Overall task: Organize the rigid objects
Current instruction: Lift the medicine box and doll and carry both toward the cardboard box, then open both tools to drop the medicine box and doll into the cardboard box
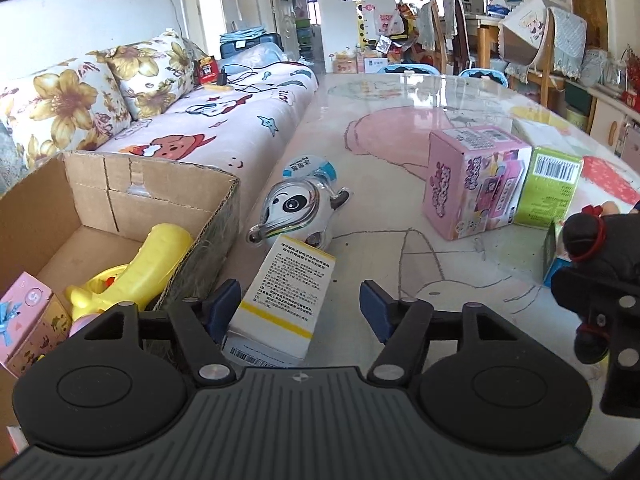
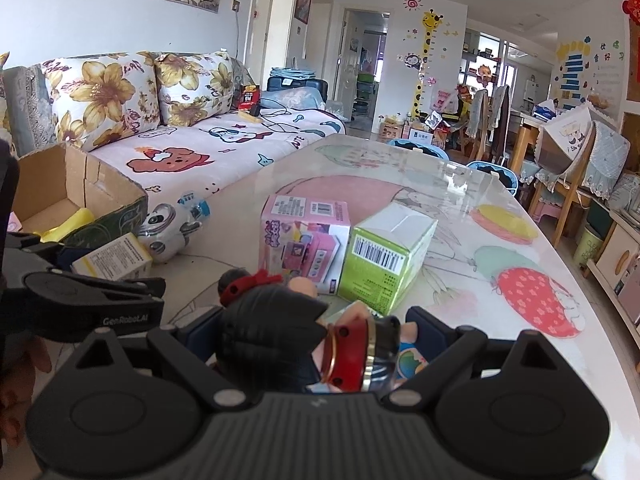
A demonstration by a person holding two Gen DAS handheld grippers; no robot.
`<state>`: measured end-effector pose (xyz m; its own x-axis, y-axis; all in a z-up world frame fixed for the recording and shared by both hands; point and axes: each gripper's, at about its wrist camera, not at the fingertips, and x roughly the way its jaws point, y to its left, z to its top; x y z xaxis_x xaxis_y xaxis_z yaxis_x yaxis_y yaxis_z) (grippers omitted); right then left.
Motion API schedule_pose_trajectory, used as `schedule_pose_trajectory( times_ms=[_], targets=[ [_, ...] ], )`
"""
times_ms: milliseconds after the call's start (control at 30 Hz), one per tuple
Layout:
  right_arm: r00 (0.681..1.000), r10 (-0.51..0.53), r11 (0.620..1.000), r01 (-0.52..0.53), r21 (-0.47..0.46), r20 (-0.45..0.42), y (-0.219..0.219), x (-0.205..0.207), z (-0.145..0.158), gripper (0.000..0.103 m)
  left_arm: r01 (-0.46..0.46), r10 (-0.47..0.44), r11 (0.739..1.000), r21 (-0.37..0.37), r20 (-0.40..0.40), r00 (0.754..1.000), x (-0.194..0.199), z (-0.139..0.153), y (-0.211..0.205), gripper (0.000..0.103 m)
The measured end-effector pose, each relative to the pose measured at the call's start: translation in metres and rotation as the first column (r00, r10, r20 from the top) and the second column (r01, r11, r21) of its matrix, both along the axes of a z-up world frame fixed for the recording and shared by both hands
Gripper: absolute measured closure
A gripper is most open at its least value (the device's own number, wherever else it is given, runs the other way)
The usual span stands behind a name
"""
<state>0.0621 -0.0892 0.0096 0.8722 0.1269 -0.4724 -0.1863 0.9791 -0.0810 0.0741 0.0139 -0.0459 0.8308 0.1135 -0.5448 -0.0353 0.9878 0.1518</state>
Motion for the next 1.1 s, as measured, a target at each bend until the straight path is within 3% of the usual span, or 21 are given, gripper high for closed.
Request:
schedule_pose_trajectory(
  times_ms=[133,400,633,1100],
  targets=[
    [1.0,0.003,1.0,-0.003,-0.006,0.001,-0.001,-0.001,0.0,0.008,0.01,-0.01,1.0,-0.013,-0.018,1.0,0.001,0.001,0.005,0.061],
    [1.0,-0.001,1.0,0.001,-0.013,0.01,0.001,0.0,0.001,0.008,0.032,-0.032,0.999,-0.03,0.0,0.999,-0.007,0.008,0.002,0.061],
    [1.0,0.012,1.0,-0.011,-0.022,0.02,0.008,-0.002,0.004,0.008,0.027,-0.02,0.994,-0.109,0.063,0.998,-0.017,0.033,0.019,0.061],
    [0.992,0.107,0.994,-0.107,0.002,0.072,0.062,0.002,0.028,0.008,-0.112,0.143,0.974,-0.196,0.15,0.978,-0.027,0.073,0.083,0.061]
  ],
)
